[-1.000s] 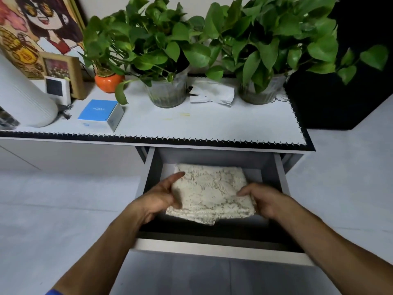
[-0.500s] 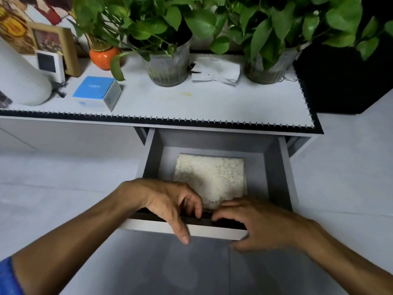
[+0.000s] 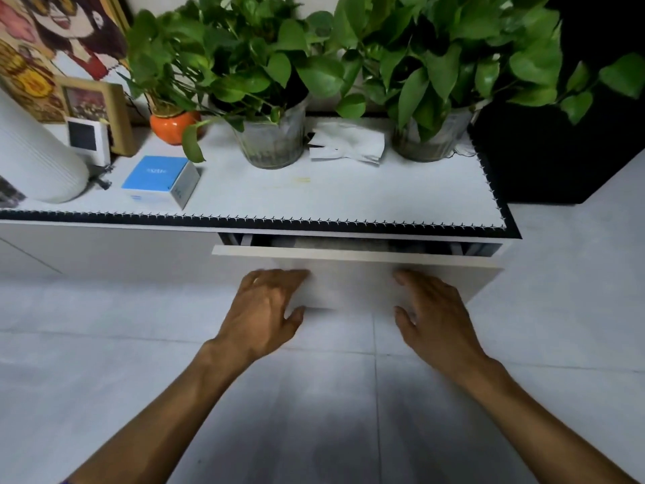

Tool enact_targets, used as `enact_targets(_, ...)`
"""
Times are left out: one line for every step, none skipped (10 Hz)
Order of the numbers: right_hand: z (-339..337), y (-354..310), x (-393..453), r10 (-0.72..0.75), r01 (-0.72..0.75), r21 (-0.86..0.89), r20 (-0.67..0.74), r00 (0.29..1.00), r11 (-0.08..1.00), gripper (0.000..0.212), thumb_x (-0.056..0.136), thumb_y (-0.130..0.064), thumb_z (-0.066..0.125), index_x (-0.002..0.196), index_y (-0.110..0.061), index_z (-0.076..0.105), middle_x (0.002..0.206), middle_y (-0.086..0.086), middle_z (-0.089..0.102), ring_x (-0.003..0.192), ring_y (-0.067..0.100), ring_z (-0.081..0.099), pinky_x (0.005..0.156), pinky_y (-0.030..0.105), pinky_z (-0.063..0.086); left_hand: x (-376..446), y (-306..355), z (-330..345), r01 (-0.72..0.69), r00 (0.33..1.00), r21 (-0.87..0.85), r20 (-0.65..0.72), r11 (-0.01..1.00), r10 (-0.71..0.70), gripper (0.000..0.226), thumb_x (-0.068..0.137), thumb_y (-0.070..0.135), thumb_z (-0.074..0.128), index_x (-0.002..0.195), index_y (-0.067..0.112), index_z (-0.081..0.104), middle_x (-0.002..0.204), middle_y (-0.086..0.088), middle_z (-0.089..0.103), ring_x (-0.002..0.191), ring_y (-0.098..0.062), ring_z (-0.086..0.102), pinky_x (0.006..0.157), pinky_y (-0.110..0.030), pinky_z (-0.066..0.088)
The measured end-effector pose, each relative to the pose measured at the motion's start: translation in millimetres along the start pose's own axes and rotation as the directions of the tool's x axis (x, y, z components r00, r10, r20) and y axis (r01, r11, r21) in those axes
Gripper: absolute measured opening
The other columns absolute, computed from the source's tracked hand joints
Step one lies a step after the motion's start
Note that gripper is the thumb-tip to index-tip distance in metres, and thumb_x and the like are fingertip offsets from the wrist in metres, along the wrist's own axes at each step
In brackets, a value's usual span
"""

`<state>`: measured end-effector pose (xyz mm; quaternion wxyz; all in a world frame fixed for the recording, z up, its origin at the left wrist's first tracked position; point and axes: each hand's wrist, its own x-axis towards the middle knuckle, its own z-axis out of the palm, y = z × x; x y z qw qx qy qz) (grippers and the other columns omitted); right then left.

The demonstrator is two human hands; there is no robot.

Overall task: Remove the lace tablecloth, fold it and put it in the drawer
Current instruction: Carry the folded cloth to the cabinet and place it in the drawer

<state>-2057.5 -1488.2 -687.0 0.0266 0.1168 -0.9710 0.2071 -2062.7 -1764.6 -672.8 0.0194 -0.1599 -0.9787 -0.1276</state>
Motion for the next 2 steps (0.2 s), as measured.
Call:
enact_targets(2, 9, 12, 0.067, -0.07, 0.048, 0.055, 0.996, 0.996, 0.08, 0.088, -0.027, 0.063, 0.153, -0.021, 0.017, 0.161, -0.001, 0.022, 0.149, 0.023, 0.015, 0.119, 0.039, 0.021, 8, -13, -2, 0.125, 0.991, -0.09, 0.065, 0.988, -0.119, 0.084, 0.083, 0.028, 0.072, 0.152, 0.019, 0.025, 0.159, -0.003, 0.028, 0.146, -0.023, 0.025, 0.119, -0.037, 0.022)
enact_targets(-17, 11, 18, 0.079, -0.075, 0.168, -0.014, 0.997, 0.983, 0.077, 0.086, -0.031, 0.064, 0.151, -0.028, 0.023, 0.157, -0.005, 0.031, 0.145, 0.017, 0.024, 0.115, 0.031, 0.029, 20, -22, -32, 0.172, 0.985, -0.281, 0.059, 0.944, -0.162, 0.079, 0.081, 0.028, 0.076, 0.148, 0.023, 0.036, 0.153, -0.003, 0.04, 0.133, -0.023, 0.047, 0.111, -0.026, 0.034)
